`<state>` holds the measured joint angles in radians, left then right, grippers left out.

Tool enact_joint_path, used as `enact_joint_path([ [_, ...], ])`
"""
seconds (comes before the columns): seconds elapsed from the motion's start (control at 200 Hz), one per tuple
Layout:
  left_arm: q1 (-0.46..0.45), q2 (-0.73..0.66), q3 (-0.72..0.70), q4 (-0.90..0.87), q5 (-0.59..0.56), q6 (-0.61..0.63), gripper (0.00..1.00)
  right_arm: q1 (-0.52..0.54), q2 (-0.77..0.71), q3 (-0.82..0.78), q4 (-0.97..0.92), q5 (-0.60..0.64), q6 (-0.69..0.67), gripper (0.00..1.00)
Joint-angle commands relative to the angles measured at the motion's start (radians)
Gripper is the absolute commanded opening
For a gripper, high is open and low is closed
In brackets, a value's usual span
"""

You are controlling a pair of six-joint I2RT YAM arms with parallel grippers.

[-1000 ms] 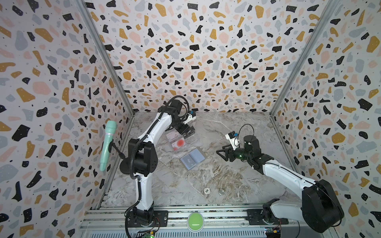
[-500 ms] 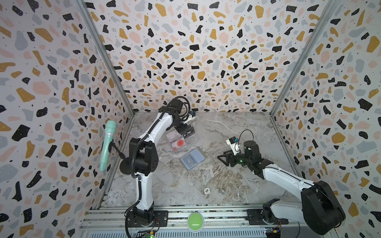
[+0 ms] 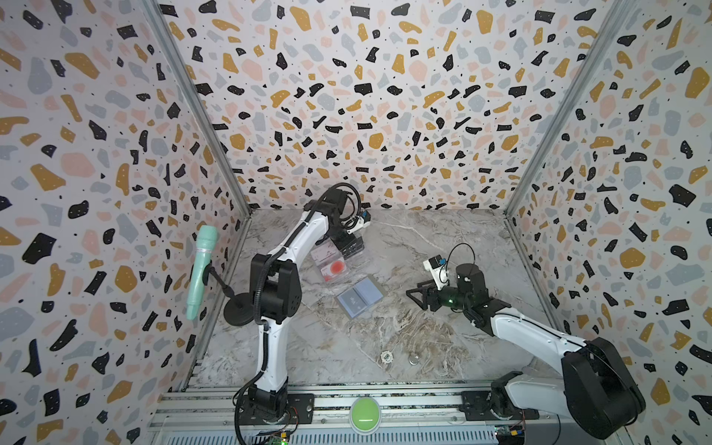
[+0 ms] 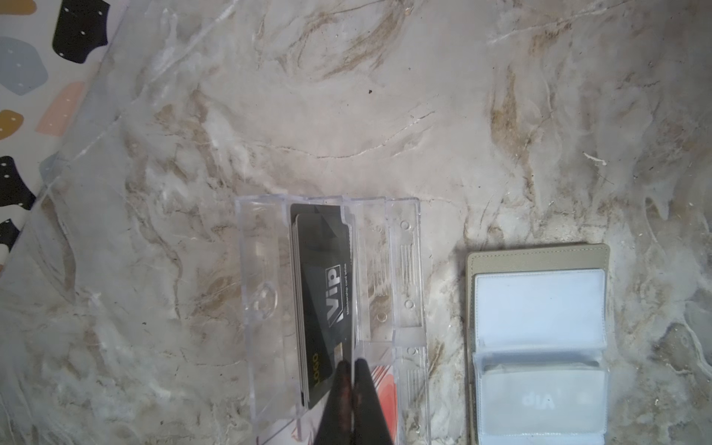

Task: Take the credit cards out of the card holder
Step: Place the credit card in the storage box.

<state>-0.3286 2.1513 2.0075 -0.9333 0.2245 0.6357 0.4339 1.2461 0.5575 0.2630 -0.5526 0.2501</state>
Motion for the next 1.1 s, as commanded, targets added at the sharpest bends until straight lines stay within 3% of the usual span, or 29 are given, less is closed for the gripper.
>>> enact_joint_path([
  [0.0,-0.006,0.01,0.022,0.01,-0.008,-0.002,0.0,-0.002,-0.005,-0.01,0.017,-0.006,0.007,0.67],
  [0.556,-0.014,0.023,0.034,0.044,-0.11,-0.014,0.0,-0.002,-0.005,-0.018,0.023,-0.005,0.01,0.67],
  [1.096,-0.017,0.051,0.034,0.048,-0.128,-0.028,0.0,-0.003,-0.008,-0.022,0.025,0.005,0.018,0.67],
])
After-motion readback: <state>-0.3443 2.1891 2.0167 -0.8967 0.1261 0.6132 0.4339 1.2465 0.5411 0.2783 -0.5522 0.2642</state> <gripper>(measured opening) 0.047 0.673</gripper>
